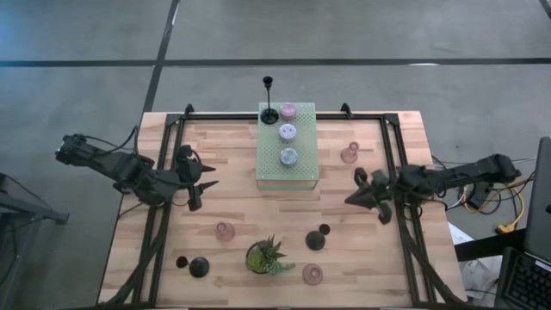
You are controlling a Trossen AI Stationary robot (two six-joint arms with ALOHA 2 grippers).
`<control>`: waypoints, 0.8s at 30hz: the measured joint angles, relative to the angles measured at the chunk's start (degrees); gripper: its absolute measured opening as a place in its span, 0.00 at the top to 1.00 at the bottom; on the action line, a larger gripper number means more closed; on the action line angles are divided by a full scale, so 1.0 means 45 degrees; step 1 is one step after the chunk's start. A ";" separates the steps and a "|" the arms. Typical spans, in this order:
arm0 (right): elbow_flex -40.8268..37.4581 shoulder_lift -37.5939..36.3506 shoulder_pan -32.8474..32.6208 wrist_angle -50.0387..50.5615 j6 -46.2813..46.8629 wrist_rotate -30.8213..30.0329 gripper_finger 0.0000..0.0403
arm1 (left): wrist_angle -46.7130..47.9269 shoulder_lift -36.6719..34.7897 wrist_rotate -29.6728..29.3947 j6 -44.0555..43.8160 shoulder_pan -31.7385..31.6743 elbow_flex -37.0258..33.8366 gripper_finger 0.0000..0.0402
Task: Pick & Place candle stick holders
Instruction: Put the right black candle holder on the shelf aligned with the other black candle holder
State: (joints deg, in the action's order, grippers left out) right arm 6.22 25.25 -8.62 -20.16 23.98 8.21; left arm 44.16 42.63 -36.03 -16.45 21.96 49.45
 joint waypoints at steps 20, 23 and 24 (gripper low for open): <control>0.0000 0.3779 0.0000 -0.1243 -0.1886 0.1440 0.57 | 0.0004 0.0000 0.0000 0.0000 -0.0004 0.0000 0.54; 0.0101 0.4589 -0.0070 -0.2034 -0.1738 0.1504 0.55 | 0.0001 0.0000 0.0000 0.0000 -0.0001 -0.0003 0.54; 0.0246 0.4872 -0.0161 -0.2047 -0.1733 0.1528 0.55 | 0.0000 0.0000 0.0000 0.0000 -0.0001 -0.0002 0.54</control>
State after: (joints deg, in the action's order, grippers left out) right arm 7.32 47.17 -9.35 -29.37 16.18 15.08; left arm 44.16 42.63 -36.03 -16.45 21.95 49.44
